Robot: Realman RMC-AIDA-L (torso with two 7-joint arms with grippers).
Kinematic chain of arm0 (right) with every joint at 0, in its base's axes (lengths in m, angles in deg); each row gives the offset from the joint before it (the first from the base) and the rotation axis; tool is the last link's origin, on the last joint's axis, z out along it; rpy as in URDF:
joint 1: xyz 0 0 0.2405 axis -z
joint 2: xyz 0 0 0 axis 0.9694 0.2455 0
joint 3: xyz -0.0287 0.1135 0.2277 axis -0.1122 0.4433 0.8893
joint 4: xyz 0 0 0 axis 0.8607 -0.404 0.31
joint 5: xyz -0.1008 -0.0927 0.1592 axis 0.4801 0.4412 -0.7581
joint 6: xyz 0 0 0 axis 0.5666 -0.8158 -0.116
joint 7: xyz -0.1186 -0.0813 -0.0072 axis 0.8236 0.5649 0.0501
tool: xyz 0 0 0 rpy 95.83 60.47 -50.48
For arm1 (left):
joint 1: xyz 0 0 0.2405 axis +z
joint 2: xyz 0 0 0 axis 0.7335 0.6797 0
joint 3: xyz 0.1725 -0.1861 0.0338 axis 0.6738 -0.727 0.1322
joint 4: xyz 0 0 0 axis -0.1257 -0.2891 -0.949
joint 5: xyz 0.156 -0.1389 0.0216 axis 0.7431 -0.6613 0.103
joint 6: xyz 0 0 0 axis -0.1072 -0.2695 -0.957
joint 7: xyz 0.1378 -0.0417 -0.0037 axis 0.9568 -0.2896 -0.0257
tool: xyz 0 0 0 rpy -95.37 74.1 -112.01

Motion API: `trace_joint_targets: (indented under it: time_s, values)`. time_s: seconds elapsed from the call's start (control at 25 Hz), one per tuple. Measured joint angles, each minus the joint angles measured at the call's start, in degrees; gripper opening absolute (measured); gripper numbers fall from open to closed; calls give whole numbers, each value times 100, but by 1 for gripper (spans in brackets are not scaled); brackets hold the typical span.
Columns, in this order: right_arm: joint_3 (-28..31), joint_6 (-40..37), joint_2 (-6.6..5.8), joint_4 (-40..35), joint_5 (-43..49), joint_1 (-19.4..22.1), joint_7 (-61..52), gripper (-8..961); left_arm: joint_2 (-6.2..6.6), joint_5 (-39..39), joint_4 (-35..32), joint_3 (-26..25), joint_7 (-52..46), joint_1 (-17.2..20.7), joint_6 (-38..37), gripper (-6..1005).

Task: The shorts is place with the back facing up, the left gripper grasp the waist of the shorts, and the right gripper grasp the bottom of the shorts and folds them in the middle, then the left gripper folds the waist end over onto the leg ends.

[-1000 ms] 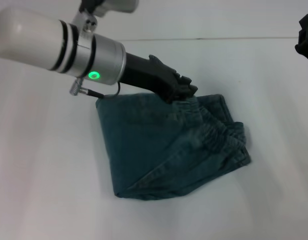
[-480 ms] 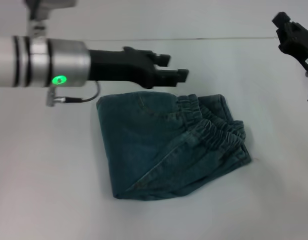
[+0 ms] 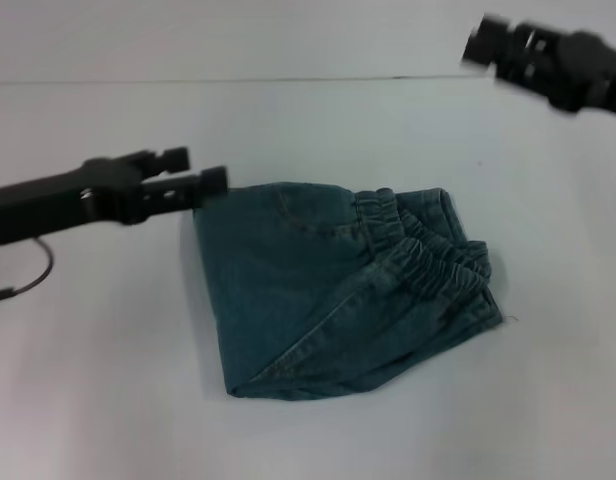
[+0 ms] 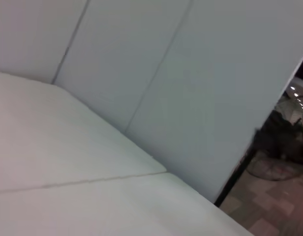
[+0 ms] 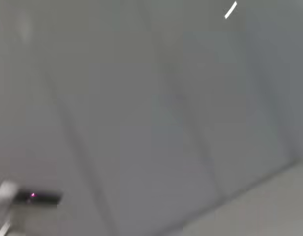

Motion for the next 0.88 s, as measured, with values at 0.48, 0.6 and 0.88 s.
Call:
trace_joint_targets:
  time_s: [0.48,0.6,0.88]
  values:
    - [-1701,-1092,-303,-1618,2074,324,-1004,797,297,709,-32,-345,-32,544,-976,934]
    - [-1688,-980,-282,-1612,2193,357,-1012,891,296,1049,-34,-332,-47,489,-998,934]
    - [-1704,-744,-200,-1607,2205,408,-1021,948,264,1470,-34,-249,-152,317,-1021,934]
